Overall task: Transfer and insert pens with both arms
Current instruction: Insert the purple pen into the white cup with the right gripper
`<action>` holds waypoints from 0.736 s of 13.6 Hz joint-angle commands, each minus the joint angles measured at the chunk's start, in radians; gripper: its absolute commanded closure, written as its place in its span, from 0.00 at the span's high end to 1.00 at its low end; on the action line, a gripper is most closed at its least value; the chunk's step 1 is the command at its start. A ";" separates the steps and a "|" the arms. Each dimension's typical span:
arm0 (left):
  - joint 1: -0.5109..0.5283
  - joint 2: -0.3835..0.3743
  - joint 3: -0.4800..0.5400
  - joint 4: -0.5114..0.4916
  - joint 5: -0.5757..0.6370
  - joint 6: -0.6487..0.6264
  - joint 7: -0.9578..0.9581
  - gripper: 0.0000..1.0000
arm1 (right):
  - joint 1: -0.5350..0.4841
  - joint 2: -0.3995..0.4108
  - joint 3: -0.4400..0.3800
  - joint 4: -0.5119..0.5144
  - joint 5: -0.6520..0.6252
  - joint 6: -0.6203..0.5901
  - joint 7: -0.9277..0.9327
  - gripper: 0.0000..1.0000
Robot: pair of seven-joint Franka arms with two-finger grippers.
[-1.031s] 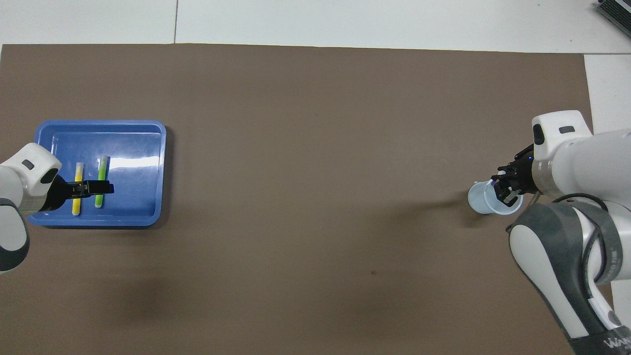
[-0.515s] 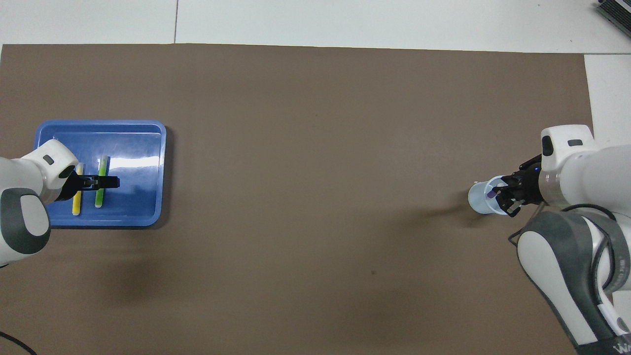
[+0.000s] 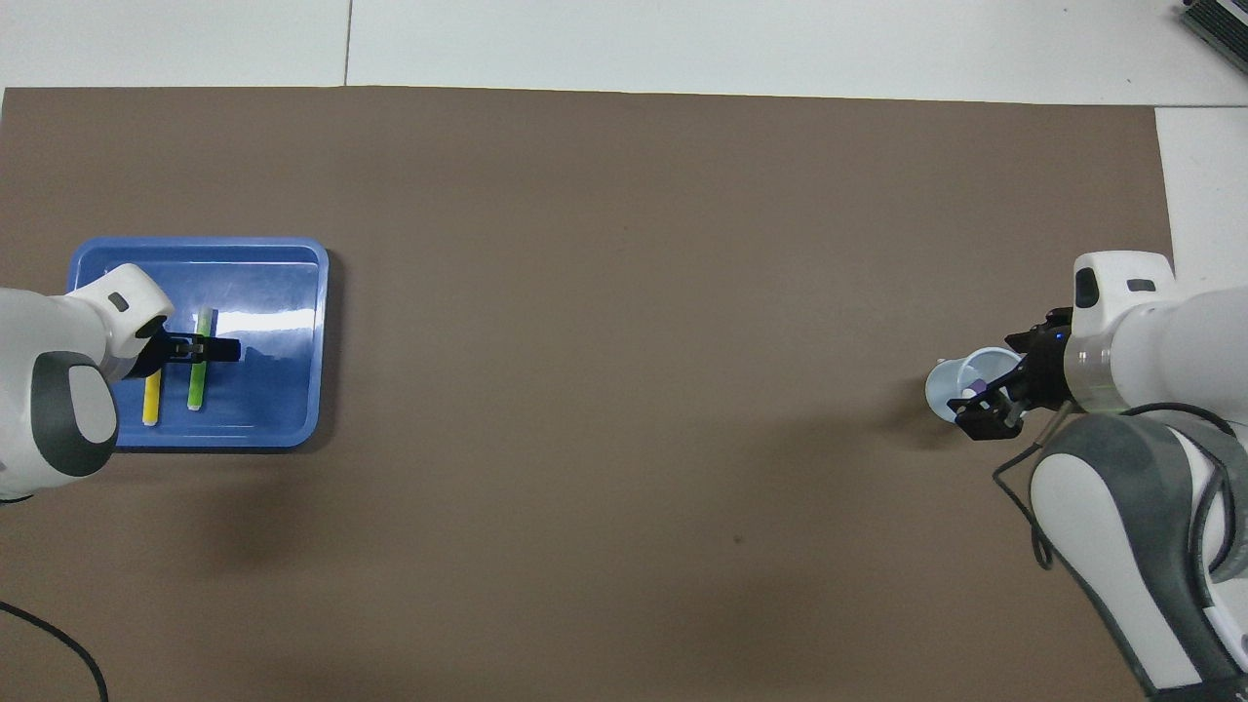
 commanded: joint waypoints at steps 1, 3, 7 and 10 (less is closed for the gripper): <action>0.012 0.013 -0.003 0.017 0.018 0.008 0.013 0.88 | 0.043 -0.020 0.008 0.049 0.101 -0.082 0.230 1.00; 0.012 0.013 -0.005 0.017 0.018 0.008 0.013 0.62 | 0.083 -0.018 0.009 0.078 0.158 -0.093 0.384 1.00; 0.012 0.013 -0.005 0.015 0.018 0.011 0.011 0.31 | 0.230 -0.004 0.009 0.078 0.207 0.025 0.827 1.00; 0.010 0.013 -0.005 0.014 0.018 0.017 0.011 0.00 | 0.277 0.008 0.009 0.075 0.273 0.038 1.018 1.00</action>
